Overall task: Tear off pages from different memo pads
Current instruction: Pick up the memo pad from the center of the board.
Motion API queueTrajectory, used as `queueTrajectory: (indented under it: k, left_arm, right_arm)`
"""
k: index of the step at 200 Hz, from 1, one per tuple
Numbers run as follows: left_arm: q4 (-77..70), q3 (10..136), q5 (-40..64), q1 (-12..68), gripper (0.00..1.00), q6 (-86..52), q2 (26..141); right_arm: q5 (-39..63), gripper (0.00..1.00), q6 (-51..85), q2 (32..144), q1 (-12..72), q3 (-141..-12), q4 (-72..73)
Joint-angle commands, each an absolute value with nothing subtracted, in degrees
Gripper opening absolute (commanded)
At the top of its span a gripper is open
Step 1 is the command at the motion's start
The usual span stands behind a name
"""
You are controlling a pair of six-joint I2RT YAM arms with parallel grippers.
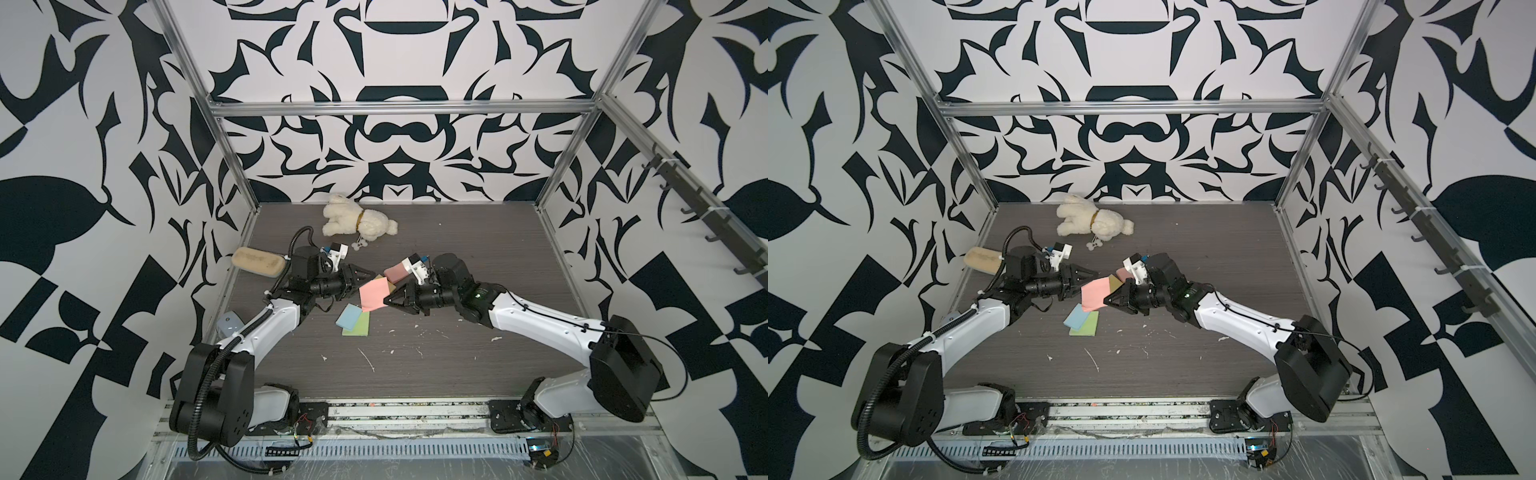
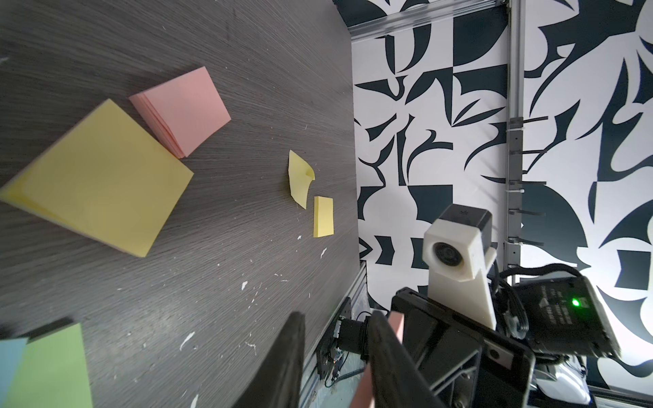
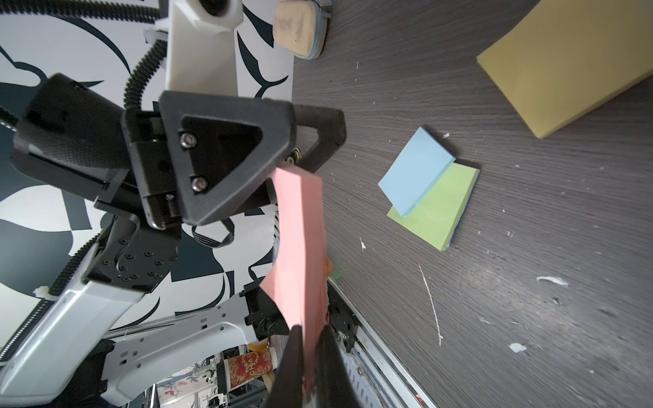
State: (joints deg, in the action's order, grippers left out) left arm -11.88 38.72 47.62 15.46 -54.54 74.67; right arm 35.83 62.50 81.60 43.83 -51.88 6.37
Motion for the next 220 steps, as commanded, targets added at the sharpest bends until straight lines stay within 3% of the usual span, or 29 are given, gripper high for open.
queueTrajectory:
  k: [1,29,54,71,92,154,186,200,220]
  left_arm:
    - [-13.26,39.67,49.29,15.61,0.29,-54.18,74.79]
    - [-13.26,39.56,49.7,15.73,0.27,-54.07,74.8]
    - [-12.54,39.54,50.43,15.6,0.45,-53.54,73.99]
    - [-11.7,39.62,51.27,15.63,0.47,-52.7,73.48]
    - [-11.34,39.77,51.84,15.61,0.42,-52.25,73.48]
    - [-11.26,40.39,52.13,15.64,0.13,-51.78,73.75]
    - [-6.8,42.36,49.74,15.49,0.01,-50.43,74.98]
    - [-1.78,44.09,47.27,15.46,0.0,-49.15,75.81]
    - [7.46,47.5,43.2,15.38,0.0,-46.92,77.5]
  right_arm:
    - [36.98,0.0,63.63,81.61,43.44,-51.86,11.32]
    - [37.09,0.0,64.19,81.66,43.08,-51.17,12.01]
    - [37.17,0.0,65.0,81.61,42.5,-49.99,12.81]
    - [37.35,0.0,65.71,81.61,42.11,-49.25,13.72]
    - [37.62,0.0,66.51,81.76,41.84,-48.81,14.98]
    - [37.21,0.03,66.87,81.79,41.66,-48.6,15.36]
    - [33.67,0.21,62.85,80.61,41.67,-49.11,9.18]
    - [29.54,0.33,58.62,79.39,41.67,-50.65,1.85]
    - [19.41,0.4,49.75,77.45,42.21,-54.34,-12.65]
